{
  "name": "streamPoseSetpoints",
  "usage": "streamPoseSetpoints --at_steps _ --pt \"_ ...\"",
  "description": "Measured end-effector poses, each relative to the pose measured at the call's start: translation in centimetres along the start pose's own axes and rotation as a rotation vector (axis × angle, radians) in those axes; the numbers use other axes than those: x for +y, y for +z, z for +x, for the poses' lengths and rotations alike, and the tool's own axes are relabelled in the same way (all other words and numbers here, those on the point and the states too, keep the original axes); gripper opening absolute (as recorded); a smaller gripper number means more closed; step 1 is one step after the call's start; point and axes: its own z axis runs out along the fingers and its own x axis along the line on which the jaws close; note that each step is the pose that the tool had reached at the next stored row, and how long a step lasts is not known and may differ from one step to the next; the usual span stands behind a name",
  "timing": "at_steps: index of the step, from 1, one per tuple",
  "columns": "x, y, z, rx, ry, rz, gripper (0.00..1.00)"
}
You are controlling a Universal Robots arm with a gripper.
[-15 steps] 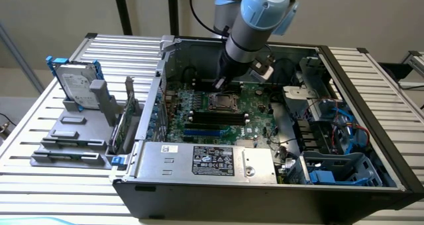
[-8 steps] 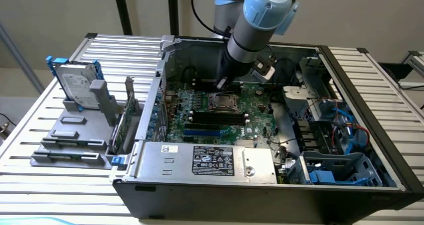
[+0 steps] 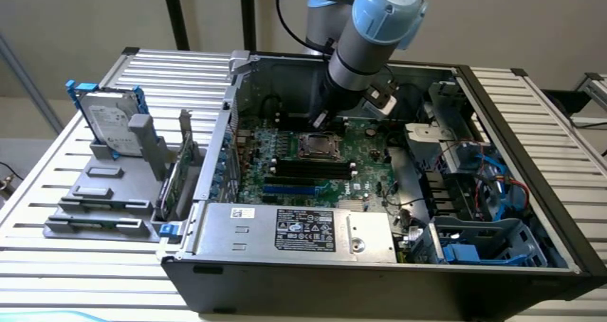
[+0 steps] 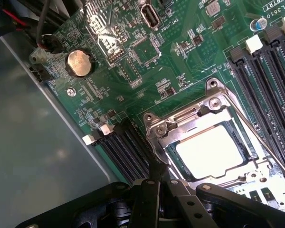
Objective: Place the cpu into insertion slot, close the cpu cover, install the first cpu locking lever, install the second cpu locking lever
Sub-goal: 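Install the first cpu locking lever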
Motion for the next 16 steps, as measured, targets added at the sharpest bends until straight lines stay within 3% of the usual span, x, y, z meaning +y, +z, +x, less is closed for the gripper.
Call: streamPoseSetpoints --at_steps 16 --pt "-0.16 0.04 -0.13 -0.0005 -0.002 0.0004 0.11"
